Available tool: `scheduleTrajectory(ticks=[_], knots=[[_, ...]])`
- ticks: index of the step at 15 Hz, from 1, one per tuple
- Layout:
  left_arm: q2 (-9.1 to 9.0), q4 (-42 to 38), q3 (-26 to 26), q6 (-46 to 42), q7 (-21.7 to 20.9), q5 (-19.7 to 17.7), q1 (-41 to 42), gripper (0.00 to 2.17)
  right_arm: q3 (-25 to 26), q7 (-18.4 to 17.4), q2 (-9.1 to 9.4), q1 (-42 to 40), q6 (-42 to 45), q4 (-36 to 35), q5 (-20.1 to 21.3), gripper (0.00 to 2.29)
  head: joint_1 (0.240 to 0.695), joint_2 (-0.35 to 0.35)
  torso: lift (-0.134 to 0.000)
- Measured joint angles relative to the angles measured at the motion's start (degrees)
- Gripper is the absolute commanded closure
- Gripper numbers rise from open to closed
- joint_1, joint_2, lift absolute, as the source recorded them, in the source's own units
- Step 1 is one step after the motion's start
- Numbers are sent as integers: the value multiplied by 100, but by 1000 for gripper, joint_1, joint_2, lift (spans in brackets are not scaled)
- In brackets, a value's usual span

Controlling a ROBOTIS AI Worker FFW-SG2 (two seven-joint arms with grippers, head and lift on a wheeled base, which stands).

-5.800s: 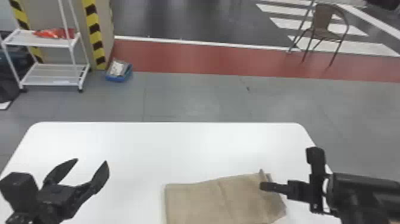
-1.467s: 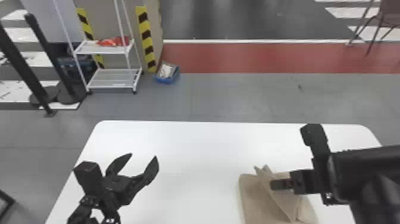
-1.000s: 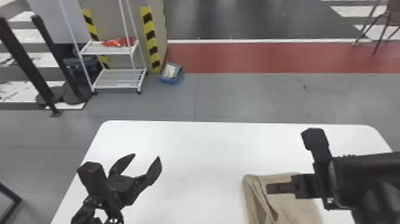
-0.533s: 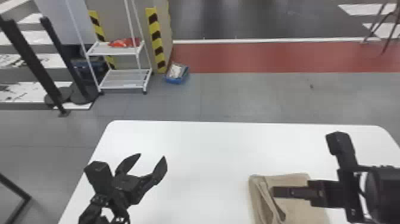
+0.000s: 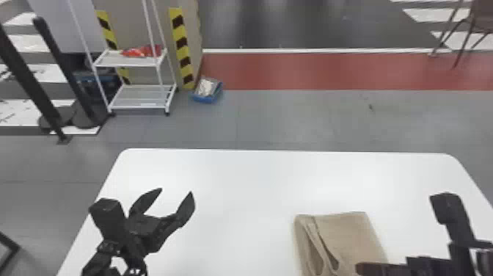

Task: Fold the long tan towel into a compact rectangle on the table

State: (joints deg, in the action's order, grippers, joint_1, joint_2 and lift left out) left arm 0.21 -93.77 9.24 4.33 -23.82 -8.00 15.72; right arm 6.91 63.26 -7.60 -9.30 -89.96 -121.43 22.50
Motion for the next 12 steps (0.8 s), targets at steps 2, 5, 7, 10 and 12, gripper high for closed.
scheduleTrajectory(ticks=[2,5,7,10,12], knots=[[-3,-1,-25,2,0,0,-4,151,33,33,-53,-123,0,50,216,1754,695,-12,0],[-3,-1,-44,3,0,7,9,151,16,147,-111,-156,0,285,661,1754,695,-40,0],[2,-1,-40,2,-6,4,18,151,-5,154,-141,-32,0,616,892,1754,695,-64,0],[1,-1,-43,-9,-9,2,19,151,-26,77,-156,251,0,1136,1148,1754,695,-83,0],[0,2,-44,-14,-9,2,19,151,-28,-101,-156,433,0,1407,1182,1754,695,-97,0]])
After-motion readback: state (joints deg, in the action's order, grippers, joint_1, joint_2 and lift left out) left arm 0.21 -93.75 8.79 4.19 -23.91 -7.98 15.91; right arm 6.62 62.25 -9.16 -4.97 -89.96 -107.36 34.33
